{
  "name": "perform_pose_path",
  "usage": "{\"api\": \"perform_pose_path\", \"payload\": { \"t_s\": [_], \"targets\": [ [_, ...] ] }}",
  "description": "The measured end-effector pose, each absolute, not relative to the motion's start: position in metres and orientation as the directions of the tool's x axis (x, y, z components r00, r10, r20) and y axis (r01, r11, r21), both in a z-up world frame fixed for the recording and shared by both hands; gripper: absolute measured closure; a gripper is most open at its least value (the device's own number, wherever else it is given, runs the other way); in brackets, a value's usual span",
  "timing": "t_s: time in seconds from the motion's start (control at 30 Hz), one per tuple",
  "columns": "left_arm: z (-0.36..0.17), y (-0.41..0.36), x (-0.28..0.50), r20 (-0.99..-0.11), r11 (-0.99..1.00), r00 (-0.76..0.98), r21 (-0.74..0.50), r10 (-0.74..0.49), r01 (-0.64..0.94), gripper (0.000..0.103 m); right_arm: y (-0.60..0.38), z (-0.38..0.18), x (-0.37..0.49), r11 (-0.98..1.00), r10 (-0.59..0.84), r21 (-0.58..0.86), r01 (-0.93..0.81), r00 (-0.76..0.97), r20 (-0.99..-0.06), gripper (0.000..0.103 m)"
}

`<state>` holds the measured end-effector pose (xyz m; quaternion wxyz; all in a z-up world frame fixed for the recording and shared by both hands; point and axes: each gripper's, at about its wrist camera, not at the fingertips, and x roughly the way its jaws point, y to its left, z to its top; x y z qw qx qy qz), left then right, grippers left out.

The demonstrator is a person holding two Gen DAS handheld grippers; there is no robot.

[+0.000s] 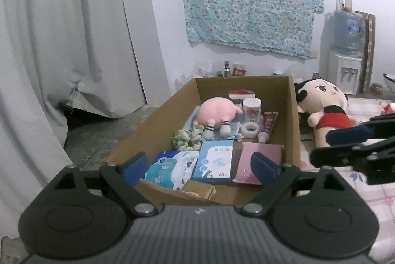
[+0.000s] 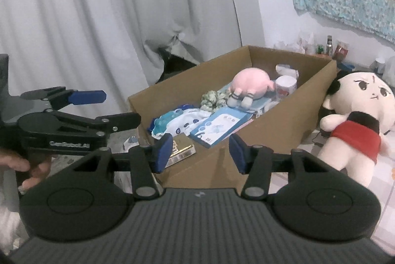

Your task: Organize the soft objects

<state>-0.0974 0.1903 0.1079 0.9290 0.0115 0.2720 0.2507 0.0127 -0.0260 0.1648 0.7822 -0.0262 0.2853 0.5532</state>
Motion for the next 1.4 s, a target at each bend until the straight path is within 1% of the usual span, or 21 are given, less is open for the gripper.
{"api": "perform_pose_path", "payload": {
  "t_s": [0.1,0.17,0.3,0.37,0.43,0.5,0.53,0.6,0.77,0.83,0.9,1.0,1.1,1.17,1.4],
  "targets": [
    [0.103,0.187,-0.094,-0.490,0.872,0.732,0.148,0.474,-0.466,0.010,-0.040,0.166,0.012,0.400,0.865,0.257,-0.880,0.270,-0.423,0.046],
    [0.096,0.185,-0.093,-0.474,0.871,0.741,0.139,0.476,-0.470,0.009,-0.045,0.166,0.014,0.412,0.866,0.242,-0.878,0.295,-0.404,0.045],
    [0.078,0.181,-0.098,-0.403,0.858,0.765,0.120,0.502,-0.500,0.009,-0.044,0.161,0.017,0.433,0.865,0.175,-0.884,0.353,-0.358,0.044],
    [0.068,0.177,-0.101,-0.359,0.846,0.770,0.139,0.527,-0.514,0.009,-0.045,0.157,0.021,0.433,0.874,0.183,-0.882,0.362,-0.325,0.043],
    [0.066,0.174,-0.100,-0.349,0.843,0.769,0.155,0.535,-0.516,0.009,-0.043,0.154,0.028,0.434,0.877,0.201,-0.878,0.360,-0.319,0.042],
    [0.070,0.171,-0.104,-0.305,0.842,0.786,0.149,0.538,-0.519,0.000,-0.041,0.153,0.033,0.440,0.874,0.202,-0.875,0.365,-0.321,0.042],
    [0.070,0.169,-0.104,-0.293,0.839,0.787,0.153,0.543,-0.522,0.000,-0.041,0.152,0.034,0.442,0.873,0.202,-0.874,0.367,-0.320,0.041],
    [0.068,0.166,-0.099,-0.308,0.839,0.781,0.170,0.544,-0.517,0.000,-0.045,0.152,0.034,0.438,0.875,0.202,-0.876,0.364,-0.318,0.040],
    [0.061,0.165,-0.088,-0.343,0.813,0.737,0.263,0.582,-0.520,0.000,-0.053,0.150,0.020,0.432,0.872,0.144,-0.891,0.371,-0.320,0.031],
    [0.060,0.171,-0.091,-0.361,0.817,0.734,0.239,0.576,-0.524,0.000,-0.056,0.146,0.014,0.429,0.868,0.139,-0.893,0.365,-0.335,0.031],
    [0.061,0.180,-0.094,-0.378,0.817,0.728,0.183,0.572,-0.547,0.000,-0.055,0.145,0.009,0.416,0.870,0.124,-0.901,0.355,-0.343,0.031],
    [0.063,0.191,-0.100,-0.388,0.807,0.725,0.096,0.569,-0.582,0.000,-0.052,0.147,0.003,0.404,0.874,0.097,-0.910,0.352,-0.334,0.031],
    [0.065,0.196,-0.103,-0.392,0.796,0.719,0.059,0.574,-0.603,0.000,-0.052,0.149,0.001,0.399,0.879,0.101,-0.911,0.350,-0.324,0.030],
    [0.065,0.194,-0.102,-0.391,0.794,0.716,0.066,0.578,-0.605,0.000,-0.054,0.150,0.002,0.402,0.881,0.114,-0.909,0.349,-0.319,0.030],
    [0.067,0.177,-0.099,-0.351,0.798,0.725,0.141,0.593,-0.586,0.000,-0.059,0.149,0.006,0.420,0.880,0.143,-0.896,0.363,-0.307,0.027]
  ]
}}
